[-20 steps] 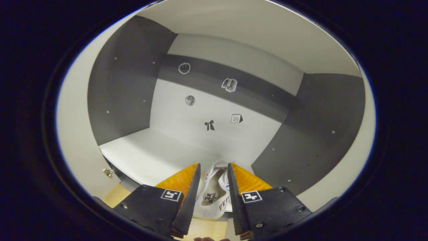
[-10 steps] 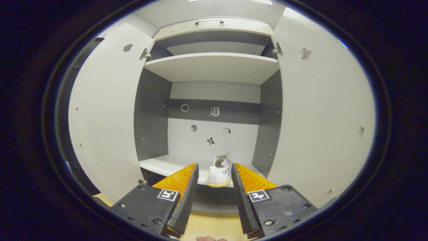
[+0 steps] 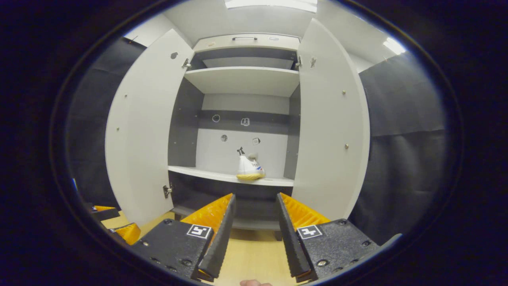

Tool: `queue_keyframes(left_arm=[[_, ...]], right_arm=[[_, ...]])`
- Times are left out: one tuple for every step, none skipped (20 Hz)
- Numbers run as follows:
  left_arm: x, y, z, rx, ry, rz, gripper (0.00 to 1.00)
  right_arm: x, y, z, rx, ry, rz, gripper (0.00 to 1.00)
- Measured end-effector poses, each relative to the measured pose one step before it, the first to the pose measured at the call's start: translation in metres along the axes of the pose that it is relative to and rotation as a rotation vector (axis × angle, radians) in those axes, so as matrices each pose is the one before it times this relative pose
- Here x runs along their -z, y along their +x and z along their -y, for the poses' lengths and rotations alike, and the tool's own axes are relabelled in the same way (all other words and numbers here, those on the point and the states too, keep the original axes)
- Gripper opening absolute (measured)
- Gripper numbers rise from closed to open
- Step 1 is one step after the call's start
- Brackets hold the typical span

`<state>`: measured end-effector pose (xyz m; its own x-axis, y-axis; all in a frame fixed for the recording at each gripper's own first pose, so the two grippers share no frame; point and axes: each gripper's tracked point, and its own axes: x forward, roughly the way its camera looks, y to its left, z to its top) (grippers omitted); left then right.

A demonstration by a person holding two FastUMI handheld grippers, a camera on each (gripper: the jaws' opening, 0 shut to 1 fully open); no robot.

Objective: Grab one shoe with the right hand and put it into the shoe cabinet, grab the other shoe with the left hand and put it into the shoe cabinet; then close the right door with the right hand and the left door with the left hand.

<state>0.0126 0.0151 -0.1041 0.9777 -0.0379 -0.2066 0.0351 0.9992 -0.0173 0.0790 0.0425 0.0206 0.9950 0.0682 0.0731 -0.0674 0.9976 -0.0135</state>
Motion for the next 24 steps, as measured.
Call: queue_keyframes(left_arm=[[0.00903, 0.00145, 0.00038, -0.00036, 0.00251, -0.02061, 0.95], [0.01009, 0.00197, 0.00059, 0.00024, 0.00512, -0.02621, 0.95], [0.01029, 0.00218, 0.00085, 0.00237, 0.00614, -0.02579, 0.95], [0.01088, 0.00248, 0.00266, 0.00528, 0.00637, -0.03017, 0.95], [0.01162, 0.00230, 0.00213, 0.00714, 0.00386, -0.02674, 0.95], [0.00903, 0.00404, 0.00363, 0.01172, 0.00161, -0.02336, 0.95], [0.00972, 0.00378, 0.00438, 0.01599, 0.00012, -0.02377, 0.95], [0.01124, 0.00525, 0.00517, 0.01970, 0.00062, -0.02929, 0.95], [0.00955, 0.00602, 0.00530, 0.02204, -0.00054, -0.02181, 0.95], [0.00759, 0.00695, 0.00392, 0.01476, -0.00064, -0.02446, 0.95], [0.00684, 0.00678, 0.00135, 0.00608, 0.00207, -0.02359, 0.95], [0.00532, 0.00756, 0.00039, 0.00230, 0.00452, -0.02215, 0.95], [0.00533, 0.00774, 0.00005, 0.00019, 0.00388, -0.02101, 0.95], [0.00545, 0.00777, -0.00064, -0.00445, 0.00442, -0.01871, 0.95], [0.00419, 0.00812, -0.00359, -0.01235, 0.00357, -0.01911, 0.96], [0.00452, 0.00761, -0.00302, -0.00736, 0.00290, -0.02196, 0.95], [0.00465, 0.00645, -0.00092, -0.00267, 0.00289, -0.01609, 0.95], [0.00523, 0.00628, -0.00113, -0.00456, 0.00353, -0.01371, 0.95], [0.00439, 0.00607, -0.00086, -0.00224, 0.00099, -0.01632, 0.95], [0.00415, 0.00684, -0.00083, -0.00086, -0.00105, -0.01690, 0.95], [0.00353, 0.00678, -0.00120, -0.00176, -0.00623, -0.01679, 0.95], [0.00321, 0.00725, -0.00091, 0.00230, -0.00771, -0.01404, 0.95], [0.00299, 0.00737, -0.00187, -0.00098, -0.00379, -0.01760, 0.96], [0.00181, 0.00850, -0.00282, -0.00664, 0.00001, -0.01161, 0.96]], right_arm=[[0.00578, -0.00783, 0.00006, 0.00499, 0.00574, 0.00885, 0.66], [0.00487, -0.00774, 0.00110, 0.00872, 0.00491, 0.01267, 0.68], [0.00523, -0.00643, 0.00157, 0.01360, 0.00060, 0.01172, 0.72], [0.00668, -0.00675, 0.00113, 0.00768, -0.00857, 0.00032, 0.75], [0.01057, -0.00599, -0.00022, 0.00468, -0.01451, -0.01184, 0.77], [0.00961, -0.00554, 0.00126, 0.00672, -0.00613, -0.01481, 0.77], [0.00806, -0.00520, 0.00029, 0.00372, 0.00775, -0.01506, 0.77], [0.00975, -0.00550, 0.00032, -0.00042, 0.01618, -0.01938, 0.78], [0.01090, -0.00256, 0.00037, -0.00043, 0.01120, -0.02411, 0.77], [0.00997, -0.00255, 0.00355, 0.00853, 0.00099, -0.02259, 0.77], [0.00680, -0.00166, 0.00355, 0.01028, -0.00289, -0.01610, 0.77], [0.00390, -0.00063, 0.00405, 0.00753, -0.00057, -0.01046, 0.78], [0.00238, 0.00025, 0.00253, -0.00225, 0.00317, -0.00776, 0.78], [0.00248, 0.00045, 0.00120, -0.00898, 0.00576, -0.00959, 0.79], [0.00241, 0.00220, 0.00562, 0.00426, 0.00827, -0.00910, 0.78], [0.00156, 0.00198, 0.00530, 0.00687, 0.00974, -0.00984, 0.79], [0.00152, 0.00093, 0.00355, 0.00638, 0.01310, -0.00789, 0.78], [0.00108, 0.00112, 0.00286, 0.00360, 0.01180, -0.00527, 0.78], [0.00149, 0.00158, 0.00334, 0.00640, 0.00445, -0.00552, 0.78], [0.00171, 0.00145, 0.00354, 0.00749, -0.00274, -0.00243, 0.78], [0.00191, 0.00205, 0.00309, 0.00738, -0.00501, -0.00530, 0.77], [0.00229, 0.00097, 0.00279, 0.00500, -0.00283, -0.00729, 0.77], [0.00171, 0.00075, 0.00085, 0.00007, 0.00094, -0.00596, 0.78], [0.00113, 0.00165, 0.00090, -0.00009, 0.00111, -0.00695, 0.78]])
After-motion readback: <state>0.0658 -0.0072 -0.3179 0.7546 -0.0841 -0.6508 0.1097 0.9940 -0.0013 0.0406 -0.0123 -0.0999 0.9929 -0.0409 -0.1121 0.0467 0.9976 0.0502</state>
